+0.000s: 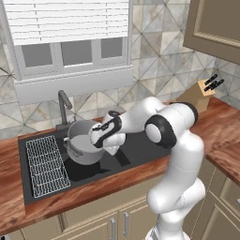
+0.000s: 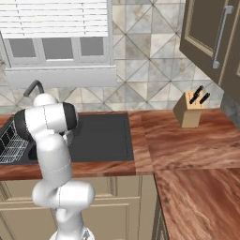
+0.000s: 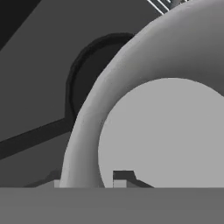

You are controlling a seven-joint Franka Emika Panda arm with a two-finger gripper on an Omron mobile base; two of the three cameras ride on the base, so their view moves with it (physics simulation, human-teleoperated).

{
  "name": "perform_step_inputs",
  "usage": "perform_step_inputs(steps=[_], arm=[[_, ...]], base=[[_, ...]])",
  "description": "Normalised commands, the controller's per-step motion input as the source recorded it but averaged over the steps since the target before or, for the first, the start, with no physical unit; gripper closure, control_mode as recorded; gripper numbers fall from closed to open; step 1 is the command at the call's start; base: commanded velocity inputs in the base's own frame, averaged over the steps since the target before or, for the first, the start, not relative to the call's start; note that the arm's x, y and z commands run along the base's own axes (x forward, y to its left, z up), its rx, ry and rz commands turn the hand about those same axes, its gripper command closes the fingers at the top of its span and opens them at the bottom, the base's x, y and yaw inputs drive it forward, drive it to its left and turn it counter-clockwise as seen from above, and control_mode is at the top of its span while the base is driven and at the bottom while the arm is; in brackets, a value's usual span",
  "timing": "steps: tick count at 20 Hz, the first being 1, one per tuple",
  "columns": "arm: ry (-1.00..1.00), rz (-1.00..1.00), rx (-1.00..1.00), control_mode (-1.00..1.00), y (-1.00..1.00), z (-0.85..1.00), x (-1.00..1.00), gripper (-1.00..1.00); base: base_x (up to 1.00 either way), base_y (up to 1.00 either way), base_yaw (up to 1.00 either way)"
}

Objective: Move the pot and pan from the stove into the sink.

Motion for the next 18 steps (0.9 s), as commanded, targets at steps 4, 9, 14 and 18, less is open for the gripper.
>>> perform_step_inputs(steps=[4,9,14,18], arm=[[0.0,0.0,0.0,-1.0,0.08,-0.37,0.25,1.0],[0.0,0.0,0.0,-1.0,0.23,-0.31,0.37,1.0],[0.0,-0.01,0.0,-1.0,0.22,-0.16,0.33,-1.0],[0.0,-0.06,0.0,-1.0,0.19,0.11,0.16,-1.0]], base=[[0.0,0.0,0.0],[0.0,0.0,0.0],[0.0,0.0,0.0],[0.0,0.0,0.0]])
